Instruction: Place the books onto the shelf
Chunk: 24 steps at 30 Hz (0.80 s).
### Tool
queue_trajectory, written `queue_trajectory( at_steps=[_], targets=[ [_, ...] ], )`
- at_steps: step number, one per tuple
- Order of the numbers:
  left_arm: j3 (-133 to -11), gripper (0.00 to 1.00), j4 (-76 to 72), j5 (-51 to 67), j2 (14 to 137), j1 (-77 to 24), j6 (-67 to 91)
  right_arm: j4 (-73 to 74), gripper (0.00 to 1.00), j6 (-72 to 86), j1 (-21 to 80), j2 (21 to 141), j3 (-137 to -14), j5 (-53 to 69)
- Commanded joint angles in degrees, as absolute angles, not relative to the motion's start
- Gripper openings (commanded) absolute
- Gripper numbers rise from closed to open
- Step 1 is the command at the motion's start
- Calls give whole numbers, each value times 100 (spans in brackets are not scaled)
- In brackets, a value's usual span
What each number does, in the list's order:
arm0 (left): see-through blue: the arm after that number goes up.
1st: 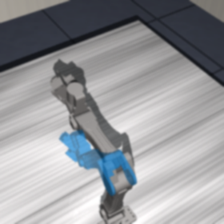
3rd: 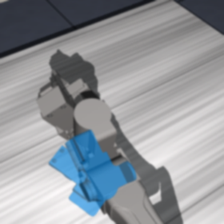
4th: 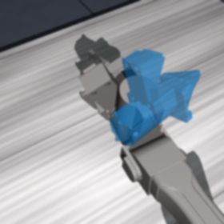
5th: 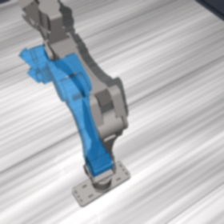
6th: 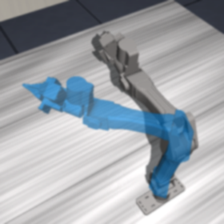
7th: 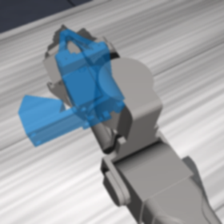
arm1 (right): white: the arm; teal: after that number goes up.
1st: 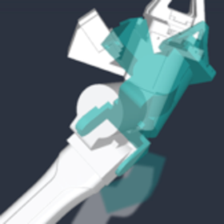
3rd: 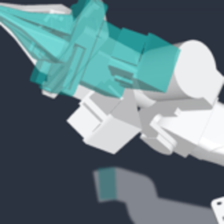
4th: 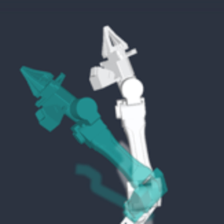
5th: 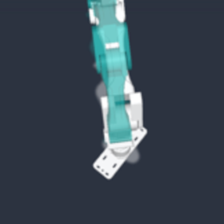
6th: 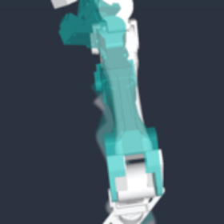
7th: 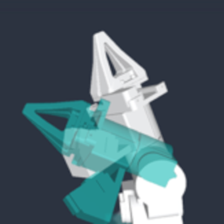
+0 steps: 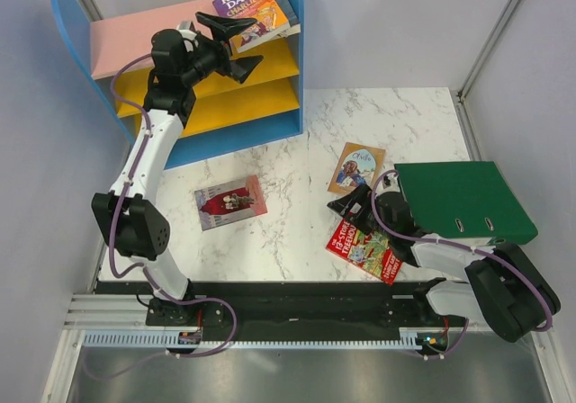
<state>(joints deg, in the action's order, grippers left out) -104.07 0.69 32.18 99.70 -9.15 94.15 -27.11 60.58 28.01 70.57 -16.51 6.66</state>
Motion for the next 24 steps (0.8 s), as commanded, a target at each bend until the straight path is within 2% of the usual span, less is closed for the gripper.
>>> queue_trajectory(
  at_steps=[1,8,9,16,24],
  targets=[
    [-10205,100,334,3515,9721,-879,9141,-2804,93,5977,2813,6996,-1644,668],
    [-9634,97,351,3289,9300,-853,8729,-2804,93,5968,2813,7005,-1644,668],
    [-9528,95,378,3209,9142,-844,8632,-2804,94,5976,2813,6996,-1652,677],
    [-9615,65,1001,2716,8868,-651,7867,-2830,94,5976,2813,7040,-1652,694],
    [-9800,56,1169,2496,9035,-536,7629,-2865,94,5985,2813,7066,-1661,712]
  ],
)
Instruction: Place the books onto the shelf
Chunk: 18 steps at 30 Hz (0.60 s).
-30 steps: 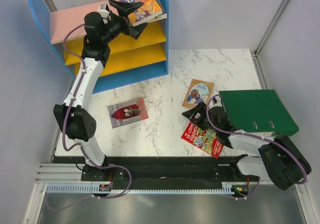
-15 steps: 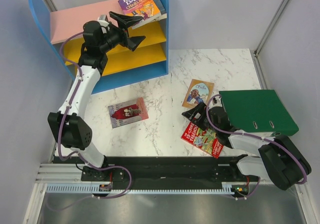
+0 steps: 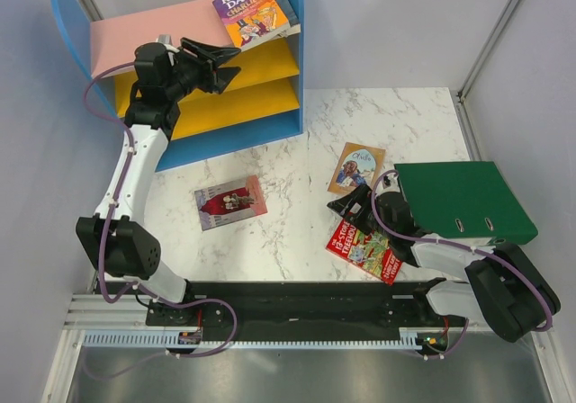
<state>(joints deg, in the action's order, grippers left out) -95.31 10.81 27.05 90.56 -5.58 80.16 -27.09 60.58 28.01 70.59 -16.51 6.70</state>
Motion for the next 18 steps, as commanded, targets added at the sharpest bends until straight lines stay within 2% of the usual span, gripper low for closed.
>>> queue_trajectory(
  at_steps=[1,4,6,16,17,18],
  targets=[
    [-9809,56,1169,2444,9061,-536,7620,-2874,94,5977,2821,7066,-1652,712],
    [-9852,54,1125,2338,9079,-536,7646,-2865,94,5977,2813,7075,-1661,712],
    [-9914,49,1081,2320,9114,-536,7655,-2874,94,5985,2813,7093,-1661,712],
    [-10195,47,967,2162,9351,-536,7787,-2900,94,5977,2813,7119,-1661,747],
    [-10204,46,949,2145,9360,-536,7805,-2900,94,5985,2821,7119,-1661,738],
    [-10195,40,914,2118,9378,-545,7822,-2900,94,5985,2813,7119,-1661,738]
  ],
)
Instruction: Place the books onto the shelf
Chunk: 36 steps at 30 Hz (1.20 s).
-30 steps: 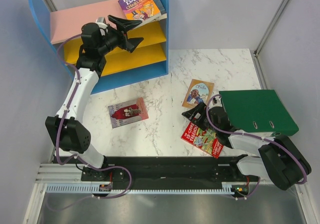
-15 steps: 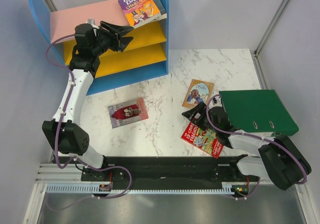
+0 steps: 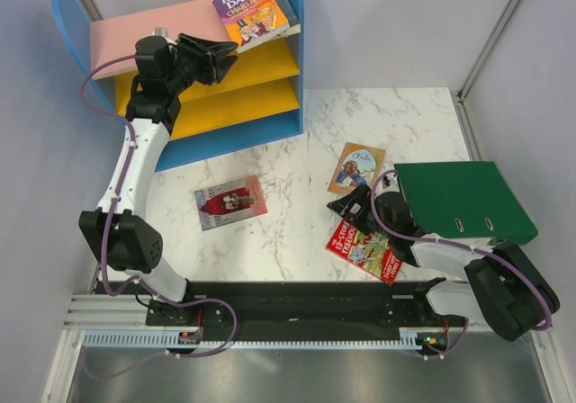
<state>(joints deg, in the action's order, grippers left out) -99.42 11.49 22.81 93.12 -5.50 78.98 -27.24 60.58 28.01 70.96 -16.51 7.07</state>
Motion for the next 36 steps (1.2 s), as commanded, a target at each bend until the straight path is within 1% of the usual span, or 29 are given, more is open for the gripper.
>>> queue_trajectory(
  at_steps=[1,5,9,13,20,22,30,33,36],
  targets=[
    [-10213,37,827,2083,9378,-545,7848,-2909,94,5985,2813,7119,-1661,747],
    [-10335,29,703,2030,9474,-562,7910,-2909,94,5985,2821,7128,-1661,747],
    [-10617,28,694,2162,9685,-571,7901,-2918,94,5985,2821,7128,-1661,756],
    [-10801,24,694,2197,9800,-580,7910,-2918,94,5994,2813,7128,-1661,756],
    [-11047,12,703,2276,9993,-580,7893,-2918,94,5985,2813,7163,-1661,773],
    [-11179,11,712,2346,10090,-580,7901,-2927,95,5985,2821,7154,-1670,774],
    [-11812,9,826,2478,10485,-606,7981,-2936,94,5977,2813,7172,-1670,791],
    [-11874,9,861,2478,10547,-642,7972,-2936,95,5977,2813,7181,-1670,791],
    [-11900,15,870,2619,10600,-659,7963,-2936,95,5977,2821,7181,-1670,791]
  ],
)
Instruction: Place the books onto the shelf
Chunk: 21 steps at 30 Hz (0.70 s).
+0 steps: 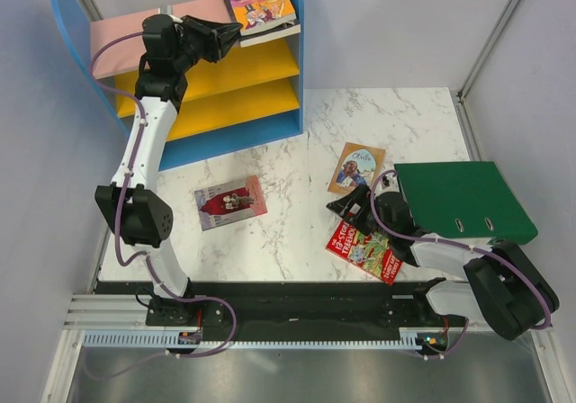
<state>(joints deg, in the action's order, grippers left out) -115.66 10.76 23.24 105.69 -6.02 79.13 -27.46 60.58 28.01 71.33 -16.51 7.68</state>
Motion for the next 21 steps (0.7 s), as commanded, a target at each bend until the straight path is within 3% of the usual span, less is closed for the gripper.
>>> queue_trajectory(
  at_steps=[1,3,5,7,16,21],
  targets=[
    [-11883,27,896,2637,10574,-668,7945,-2936,95,5985,2813,7181,-1670,791],
    [-11778,43,914,2654,10530,-677,7884,-2936,95,5985,2813,7181,-1670,791],
    [-11690,66,1001,2646,10451,-677,7831,-2936,95,5977,2813,7181,-1670,791],
    [-11628,78,1063,2637,10406,-677,7796,-2927,95,5985,2804,7163,-1670,800],
    [-10671,98,1133,2110,9414,-642,7454,-2821,95,5950,2821,7049,-1687,765],
    [-11029,100,1309,2486,9641,-484,7400,-2804,95,5941,2813,7049,-1696,765]
  ],
)
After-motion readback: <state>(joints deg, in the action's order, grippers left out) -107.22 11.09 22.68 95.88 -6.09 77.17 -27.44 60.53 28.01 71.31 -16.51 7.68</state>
